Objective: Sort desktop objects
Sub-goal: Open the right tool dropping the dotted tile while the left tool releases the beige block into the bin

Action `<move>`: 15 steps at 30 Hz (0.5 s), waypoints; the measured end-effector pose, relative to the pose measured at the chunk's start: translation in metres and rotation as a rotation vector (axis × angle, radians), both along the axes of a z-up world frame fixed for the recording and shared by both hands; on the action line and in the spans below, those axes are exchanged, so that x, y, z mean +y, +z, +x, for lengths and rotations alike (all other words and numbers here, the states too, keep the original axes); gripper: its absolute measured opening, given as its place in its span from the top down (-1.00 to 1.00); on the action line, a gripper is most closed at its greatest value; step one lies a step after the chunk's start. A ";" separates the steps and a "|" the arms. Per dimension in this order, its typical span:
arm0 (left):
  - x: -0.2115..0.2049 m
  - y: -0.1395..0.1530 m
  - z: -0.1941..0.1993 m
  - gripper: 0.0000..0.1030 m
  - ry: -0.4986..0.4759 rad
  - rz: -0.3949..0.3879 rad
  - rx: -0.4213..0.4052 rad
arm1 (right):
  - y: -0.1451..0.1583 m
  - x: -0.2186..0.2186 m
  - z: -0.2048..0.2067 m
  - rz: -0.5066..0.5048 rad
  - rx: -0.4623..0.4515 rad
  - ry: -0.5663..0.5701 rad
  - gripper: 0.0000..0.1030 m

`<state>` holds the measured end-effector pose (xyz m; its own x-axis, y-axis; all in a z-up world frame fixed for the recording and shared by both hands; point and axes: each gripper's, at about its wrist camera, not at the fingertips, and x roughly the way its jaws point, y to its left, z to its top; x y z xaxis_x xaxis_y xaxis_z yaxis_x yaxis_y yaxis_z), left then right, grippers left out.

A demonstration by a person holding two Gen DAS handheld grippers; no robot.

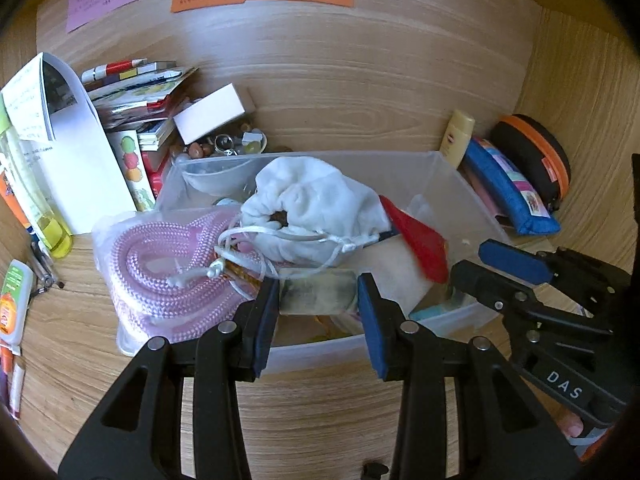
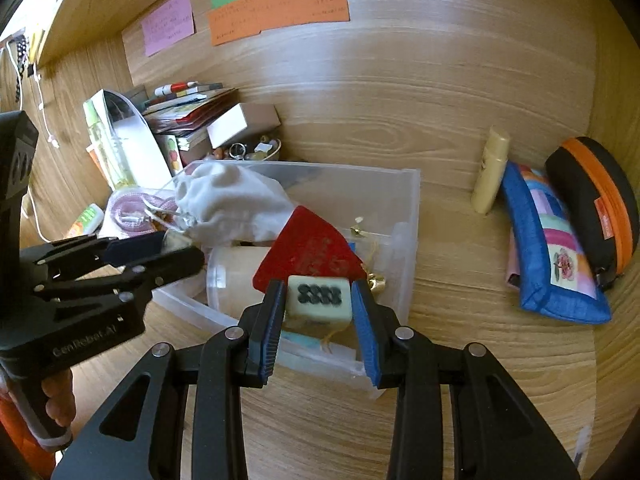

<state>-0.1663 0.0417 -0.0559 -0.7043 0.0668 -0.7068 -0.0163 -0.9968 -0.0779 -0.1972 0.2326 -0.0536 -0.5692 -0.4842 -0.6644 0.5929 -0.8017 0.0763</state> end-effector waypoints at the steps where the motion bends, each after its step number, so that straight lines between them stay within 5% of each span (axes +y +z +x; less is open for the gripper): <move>1: 0.000 0.000 0.001 0.25 -0.003 -0.003 -0.001 | 0.000 -0.001 0.001 0.006 0.006 -0.001 0.39; 6: 0.000 0.007 0.009 0.14 -0.010 -0.012 0.019 | 0.002 0.002 -0.001 -0.026 -0.019 0.023 0.22; 9: -0.003 0.015 0.018 -0.22 0.005 -0.018 0.044 | 0.008 0.005 0.004 -0.086 -0.016 0.061 0.17; 15: -0.014 0.032 0.038 -0.52 0.059 -0.069 0.101 | 0.024 0.012 0.017 -0.116 0.055 0.058 -0.44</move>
